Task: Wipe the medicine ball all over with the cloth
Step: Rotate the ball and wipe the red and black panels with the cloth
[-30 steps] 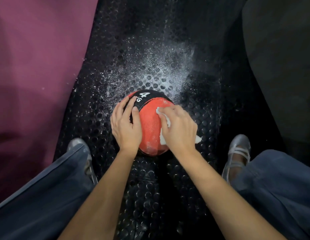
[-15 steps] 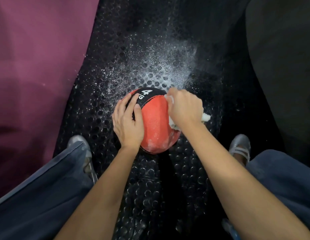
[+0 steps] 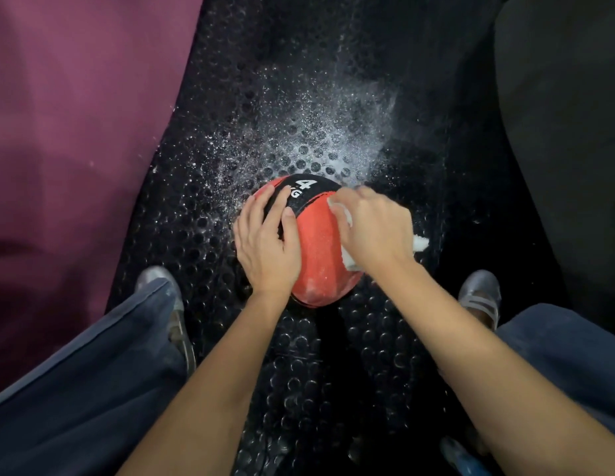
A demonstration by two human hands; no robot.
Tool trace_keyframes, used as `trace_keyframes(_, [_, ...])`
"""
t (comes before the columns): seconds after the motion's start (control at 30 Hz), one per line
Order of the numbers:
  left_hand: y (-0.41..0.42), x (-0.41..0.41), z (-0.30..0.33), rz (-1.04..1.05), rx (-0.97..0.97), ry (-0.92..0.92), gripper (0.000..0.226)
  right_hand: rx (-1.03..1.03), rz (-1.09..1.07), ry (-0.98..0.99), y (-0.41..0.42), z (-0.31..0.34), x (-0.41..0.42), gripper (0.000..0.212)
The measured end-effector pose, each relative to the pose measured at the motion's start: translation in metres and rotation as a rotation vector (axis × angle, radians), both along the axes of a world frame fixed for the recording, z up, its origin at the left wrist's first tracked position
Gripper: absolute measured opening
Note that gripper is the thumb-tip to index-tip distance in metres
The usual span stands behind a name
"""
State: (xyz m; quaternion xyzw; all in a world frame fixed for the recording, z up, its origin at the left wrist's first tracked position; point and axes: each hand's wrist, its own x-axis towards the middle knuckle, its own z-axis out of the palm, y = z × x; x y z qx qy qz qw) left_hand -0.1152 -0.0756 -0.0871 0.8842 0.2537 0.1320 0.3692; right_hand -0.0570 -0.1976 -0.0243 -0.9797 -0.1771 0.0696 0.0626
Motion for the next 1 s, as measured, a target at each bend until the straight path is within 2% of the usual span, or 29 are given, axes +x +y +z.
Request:
trace_keyframes(0.1, [-0.003, 0.000, -0.001, -0.029, 0.033, -0.003, 0.049, -0.016, -0.154, 0.036, -0.009, -0.004, 0.016, 0.026])
trace_keyframes(0.27, [-0.007, 0.000, -0.001, -0.028, 0.070, 0.004, 0.047, -0.002, 0.002, 0.001, 0.003, 0.001, 0.000, 0.027])
trace_keyframes(0.4, [-0.013, 0.003, -0.001, -0.046, 0.091, -0.001, 0.046, 0.012, -0.172, 0.053, -0.008, -0.004, 0.017, 0.026])
trace_keyframes(0.53, [-0.014, 0.002, -0.003, -0.029, 0.111, -0.011, 0.044, 0.021, -0.019, -0.005, 0.003, -0.001, 0.002, 0.026])
trace_keyframes(0.7, [-0.010, 0.006, 0.003, -0.060, 0.090, 0.026, 0.049, 0.107, -0.263, 0.127, -0.016, -0.010, 0.019, 0.024])
trace_keyframes(0.8, [0.001, 0.003, 0.004, -0.172, 0.099, 0.065, 0.054, 0.126, -0.230, 0.135, -0.009, -0.013, 0.024, 0.023])
trace_keyframes(0.9, [0.012, -0.005, 0.000, -0.345, 0.181, 0.022, 0.051, 0.126, -0.225, 0.159, -0.007, -0.014, 0.030, 0.022])
trace_keyframes(1.0, [0.007, -0.004, -0.001, -0.345, 0.260, -0.028, 0.048, 0.054, -0.155, 0.099, 0.000, -0.008, 0.029, 0.026])
